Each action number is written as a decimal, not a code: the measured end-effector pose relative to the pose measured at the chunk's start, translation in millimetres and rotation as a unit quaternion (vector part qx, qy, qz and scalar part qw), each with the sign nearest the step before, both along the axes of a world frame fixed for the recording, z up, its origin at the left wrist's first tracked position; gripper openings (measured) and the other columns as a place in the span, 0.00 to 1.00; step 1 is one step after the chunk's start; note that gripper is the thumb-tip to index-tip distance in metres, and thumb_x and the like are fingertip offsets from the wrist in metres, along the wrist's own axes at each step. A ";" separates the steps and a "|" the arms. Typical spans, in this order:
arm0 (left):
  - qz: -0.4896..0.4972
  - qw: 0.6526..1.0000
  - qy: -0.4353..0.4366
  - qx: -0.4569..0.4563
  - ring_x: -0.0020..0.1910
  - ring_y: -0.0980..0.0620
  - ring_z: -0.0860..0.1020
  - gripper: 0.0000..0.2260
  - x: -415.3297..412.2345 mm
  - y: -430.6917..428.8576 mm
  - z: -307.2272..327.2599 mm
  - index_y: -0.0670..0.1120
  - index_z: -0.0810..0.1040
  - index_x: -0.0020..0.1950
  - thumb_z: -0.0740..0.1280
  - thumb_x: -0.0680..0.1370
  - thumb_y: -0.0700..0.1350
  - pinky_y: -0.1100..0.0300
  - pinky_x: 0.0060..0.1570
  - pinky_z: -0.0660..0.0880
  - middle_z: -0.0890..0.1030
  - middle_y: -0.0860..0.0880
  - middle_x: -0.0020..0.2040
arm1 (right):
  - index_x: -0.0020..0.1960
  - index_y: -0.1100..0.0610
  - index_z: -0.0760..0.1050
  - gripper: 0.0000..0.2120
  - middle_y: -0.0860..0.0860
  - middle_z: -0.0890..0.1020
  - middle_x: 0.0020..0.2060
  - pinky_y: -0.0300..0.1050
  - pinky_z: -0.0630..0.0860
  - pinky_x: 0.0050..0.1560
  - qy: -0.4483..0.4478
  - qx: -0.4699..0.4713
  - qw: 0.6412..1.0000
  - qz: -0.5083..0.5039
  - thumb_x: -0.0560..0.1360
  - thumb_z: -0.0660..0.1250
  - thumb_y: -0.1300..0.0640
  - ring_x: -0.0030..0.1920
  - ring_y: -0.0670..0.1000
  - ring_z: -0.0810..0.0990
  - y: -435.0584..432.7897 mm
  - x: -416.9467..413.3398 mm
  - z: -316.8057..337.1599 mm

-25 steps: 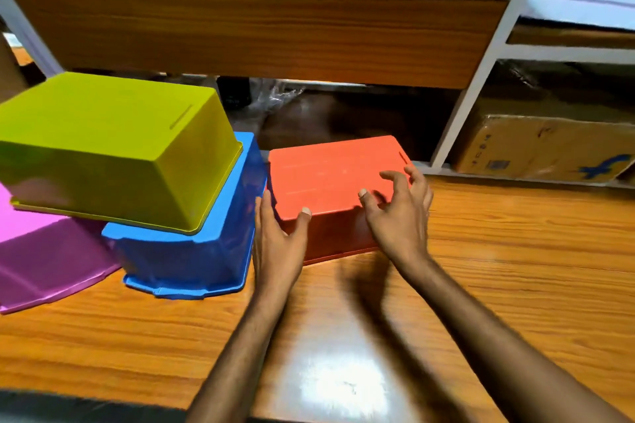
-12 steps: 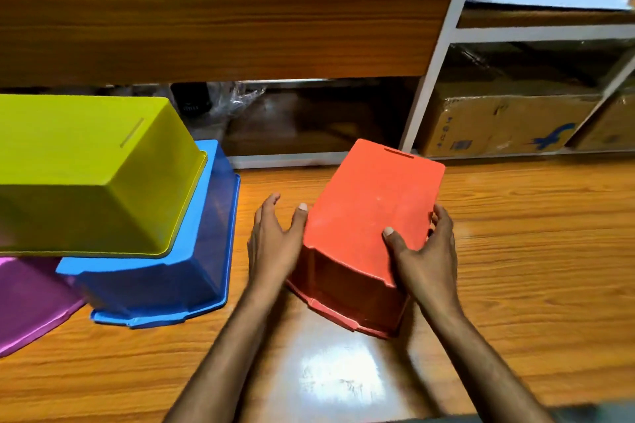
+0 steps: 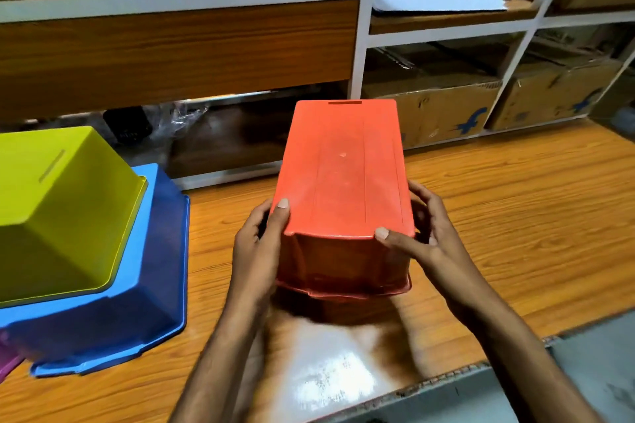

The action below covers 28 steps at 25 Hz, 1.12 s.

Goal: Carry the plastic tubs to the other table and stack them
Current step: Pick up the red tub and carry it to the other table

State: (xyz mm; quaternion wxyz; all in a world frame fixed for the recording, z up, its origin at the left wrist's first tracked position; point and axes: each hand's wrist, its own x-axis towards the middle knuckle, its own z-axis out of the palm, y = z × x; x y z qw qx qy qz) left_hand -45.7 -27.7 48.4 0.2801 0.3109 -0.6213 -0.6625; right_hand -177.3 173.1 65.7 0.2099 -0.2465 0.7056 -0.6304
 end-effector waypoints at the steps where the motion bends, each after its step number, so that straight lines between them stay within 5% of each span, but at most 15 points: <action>1: 0.001 1.000 0.019 0.000 0.48 0.68 0.83 0.15 -1.8 5.5 9.0 0.49 0.79 0.68 0.65 0.83 0.52 0.73 0.43 0.76 0.86 0.56 0.54 | 0.78 0.41 0.61 0.45 0.40 0.74 0.73 0.43 0.74 0.66 0.017 -0.012 1.000 0.005 0.68 0.80 0.46 0.71 0.40 0.74 8.6 -0.9 8.7; 5: -0.027 0.998 0.054 -0.012 0.41 0.73 0.80 0.14 -9.2 39.8 29.2 0.48 0.77 0.66 0.62 0.84 0.52 0.77 0.36 0.73 0.84 0.68 0.41 | 0.79 0.42 0.62 0.44 0.39 0.76 0.72 0.45 0.76 0.68 0.072 -0.032 0.997 0.011 0.69 0.81 0.51 0.70 0.41 0.76 39.8 -12.3 32.3; 9: -0.035 0.997 0.058 -0.039 0.47 0.69 0.80 0.21 -18.2 76.2 44.9 0.53 0.77 0.67 0.63 0.79 0.63 0.71 0.44 0.76 0.84 0.65 0.50 | 0.80 0.39 0.58 0.51 0.38 0.75 0.71 0.47 0.80 0.62 0.090 -0.032 0.995 0.038 0.66 0.84 0.48 0.69 0.42 0.77 75.2 -32.6 35.5; 12: -0.032 0.995 0.081 -0.051 0.50 0.65 0.81 0.23 -26.7 91.9 55.7 0.49 0.76 0.68 0.67 0.78 0.61 0.67 0.49 0.76 0.85 0.63 0.52 | 0.76 0.44 0.62 0.45 0.41 0.81 0.64 0.45 0.82 0.54 0.055 -0.086 0.994 0.050 0.64 0.79 0.47 0.66 0.47 0.81 105.4 -61.5 44.1; 15: -0.024 0.990 0.137 -0.028 0.64 0.58 0.79 0.18 -36.3 103.2 66.5 0.49 0.80 0.68 0.61 0.83 0.55 0.57 0.66 0.72 0.84 0.54 0.64 | 0.80 0.48 0.62 0.39 0.41 0.76 0.73 0.43 0.77 0.64 0.057 -0.115 0.981 0.145 0.72 0.71 0.57 0.73 0.47 0.74 131.1 -88.8 59.0; 18: -0.009 0.986 0.166 -0.013 0.62 0.58 0.80 0.15 -48.7 115.7 69.5 0.52 0.84 0.63 0.59 0.85 0.52 0.56 0.65 0.70 0.85 0.53 0.62 | 0.83 0.41 0.55 0.46 0.37 0.64 0.80 0.48 0.70 0.72 0.158 -0.029 0.968 0.195 0.72 0.73 0.58 0.78 0.43 0.66 143.5 -106.5 67.2; 21: 0.014 0.983 0.178 -0.039 0.64 0.53 0.79 0.21 -57.7 121.2 60.3 0.45 0.75 0.72 0.68 0.80 0.46 0.58 0.62 0.74 0.82 0.48 0.65 | 0.81 0.35 0.56 0.46 0.43 0.72 0.74 0.57 0.80 0.58 0.248 0.015 0.961 0.120 0.72 0.72 0.61 0.63 0.47 0.76 139.8 -114.4 72.8; 25: 0.010 0.982 0.178 -0.055 0.67 0.50 0.78 0.29 -51.3 122.7 52.2 0.45 0.69 0.73 0.69 0.74 0.30 0.57 0.65 0.75 0.82 0.49 0.65 | 0.70 0.51 0.78 0.27 0.48 0.85 0.58 0.43 0.82 0.51 0.219 -0.126 0.967 -0.039 0.74 0.72 0.69 0.50 0.48 0.84 126.5 -108.8 78.5; 28: -0.022 0.994 0.054 -0.096 0.69 0.51 0.77 0.28 -38.7 141.9 20.0 0.55 0.71 0.74 0.73 0.76 0.41 0.50 0.70 0.74 0.79 0.50 0.70 | 0.57 0.59 0.84 0.12 0.54 0.88 0.48 0.43 0.82 0.52 0.146 -0.202 0.961 -0.123 0.75 0.73 0.67 0.46 0.49 0.86 111.9 -100.7 79.8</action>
